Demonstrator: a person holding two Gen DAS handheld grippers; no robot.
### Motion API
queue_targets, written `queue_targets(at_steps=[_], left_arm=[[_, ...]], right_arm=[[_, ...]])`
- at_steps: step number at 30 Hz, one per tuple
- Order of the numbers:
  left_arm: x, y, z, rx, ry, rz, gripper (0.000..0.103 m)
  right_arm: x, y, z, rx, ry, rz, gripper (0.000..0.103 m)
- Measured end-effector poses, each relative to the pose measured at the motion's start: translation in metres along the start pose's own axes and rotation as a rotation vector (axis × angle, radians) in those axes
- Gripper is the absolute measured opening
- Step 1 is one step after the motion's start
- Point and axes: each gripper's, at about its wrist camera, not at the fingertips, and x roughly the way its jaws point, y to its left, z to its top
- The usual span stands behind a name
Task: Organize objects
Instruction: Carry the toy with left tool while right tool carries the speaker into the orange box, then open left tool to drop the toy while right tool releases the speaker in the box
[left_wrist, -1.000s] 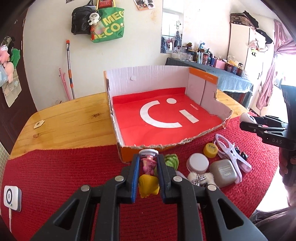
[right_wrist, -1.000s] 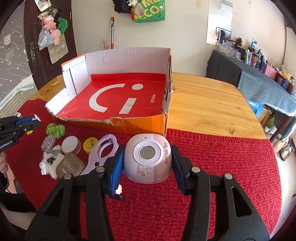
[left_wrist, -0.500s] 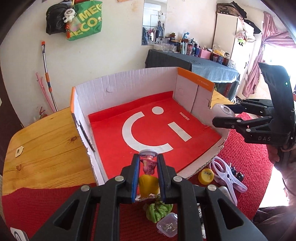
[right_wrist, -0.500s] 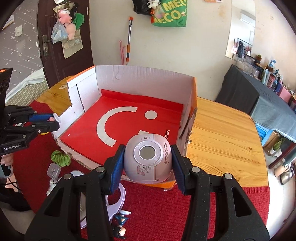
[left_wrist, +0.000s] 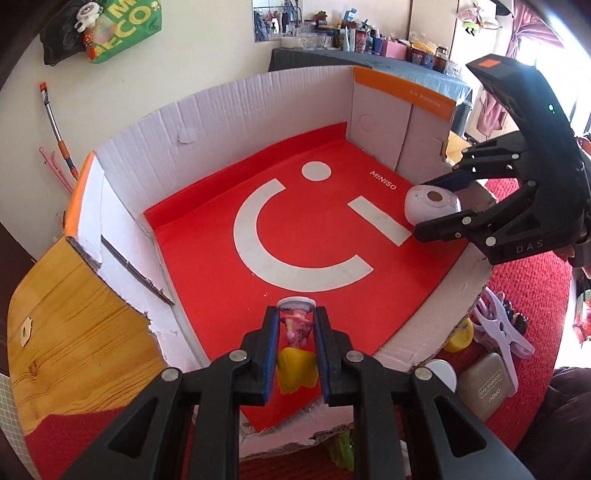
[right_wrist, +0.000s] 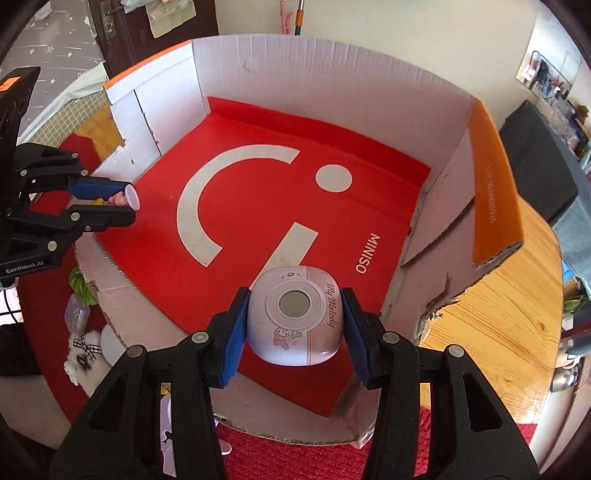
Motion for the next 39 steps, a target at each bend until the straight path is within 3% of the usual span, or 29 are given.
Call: queue_targets(at_steps=[7, 39], left_arm=[[0.013, -0.002, -0.003, 0.054, 0.054, 0.025, 0.019], [0.009, -0.003, -0.003, 0.089, 0.064, 0.029, 0.020]], right_arm=[[0.007, 0.007, -0.004, -0.073, 0.059, -0.025, 0.046], [-0.025, 0.010, -0.045, -0.094, 0.075, -0.043, 0.047]])
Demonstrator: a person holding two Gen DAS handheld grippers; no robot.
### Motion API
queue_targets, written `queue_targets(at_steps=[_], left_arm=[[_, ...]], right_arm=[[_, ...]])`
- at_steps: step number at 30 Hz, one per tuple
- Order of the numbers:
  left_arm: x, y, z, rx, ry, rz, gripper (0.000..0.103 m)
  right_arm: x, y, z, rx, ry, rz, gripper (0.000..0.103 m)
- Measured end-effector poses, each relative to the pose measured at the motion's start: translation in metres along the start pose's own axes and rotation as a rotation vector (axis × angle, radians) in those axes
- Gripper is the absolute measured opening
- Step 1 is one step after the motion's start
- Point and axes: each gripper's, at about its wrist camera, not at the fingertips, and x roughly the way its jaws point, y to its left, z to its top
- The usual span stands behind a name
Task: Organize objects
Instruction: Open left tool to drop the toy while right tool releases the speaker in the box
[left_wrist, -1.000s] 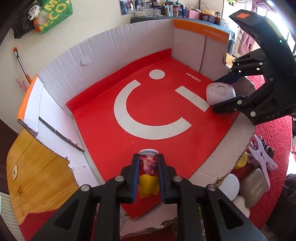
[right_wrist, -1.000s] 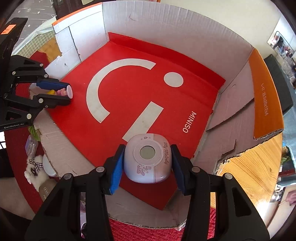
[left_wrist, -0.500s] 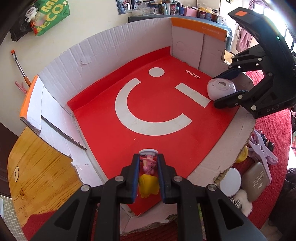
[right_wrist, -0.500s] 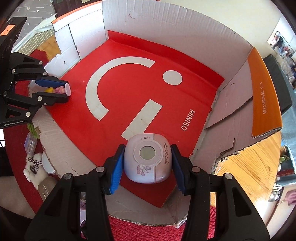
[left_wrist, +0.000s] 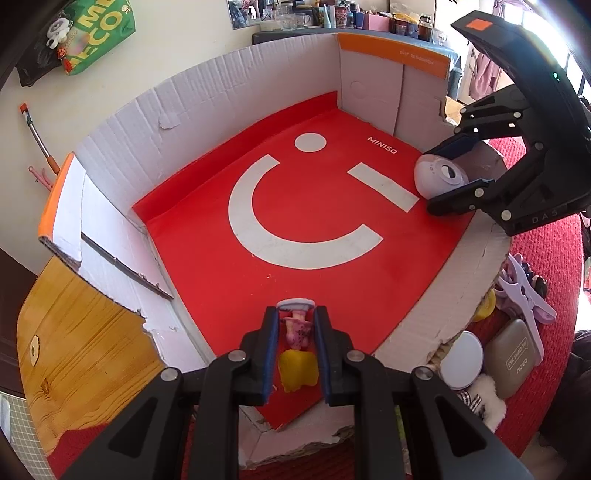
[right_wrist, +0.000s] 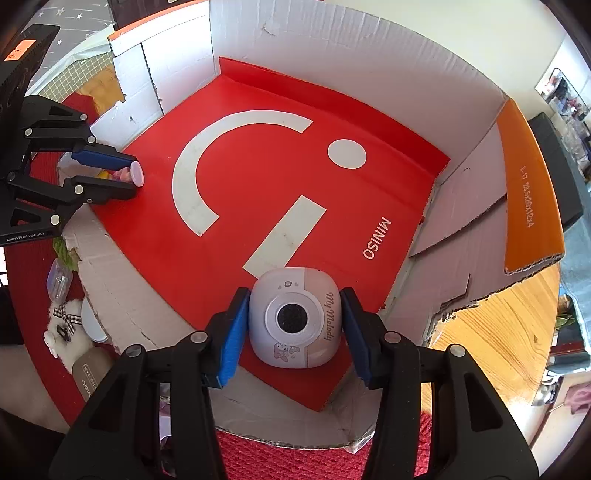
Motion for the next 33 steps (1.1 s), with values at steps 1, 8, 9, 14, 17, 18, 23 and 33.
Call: queue_targets(at_steps=[1, 8, 9, 14, 17, 18, 23, 33], left_arm=[[0.000, 0.000, 0.000, -0.001, 0.000, 0.000, 0.020], [-0.001, 0.000, 0.000, -0.003, -0.002, 0.006, 0.023], [-0.001, 0.001, 0.000, -0.004, -0.004, 0.008, 0.025], [-0.001, 0.004, 0.000, -0.024, -0.010, 0.002, 0.027], [-0.003, 0.005, -0.001, -0.034, -0.019, 0.005, 0.031], [-0.004, 0.006, -0.001, -0.038, -0.025, 0.006, 0.033], [-0.013, 0.007, 0.000, -0.068, -0.063, 0.006, 0.039], [-0.044, 0.002, 0.000, -0.127, -0.164, 0.020, 0.047]], right_arm=[[0.001, 0.000, 0.002, 0.000, 0.000, 0.000, 0.047], [0.002, -0.001, 0.004, 0.002, 0.000, 0.001, 0.048], [0.000, -0.001, 0.003, 0.004, -0.001, 0.004, 0.049], [-0.008, -0.002, -0.005, 0.019, -0.013, 0.024, 0.055], [-0.002, -0.003, -0.002, 0.007, -0.019, 0.008, 0.057], [-0.004, -0.003, -0.004, 0.008, -0.023, 0.005, 0.057], [-0.016, -0.008, -0.013, 0.047, -0.062, 0.008, 0.060], [-0.045, -0.018, -0.017, 0.133, -0.196, -0.005, 0.068]])
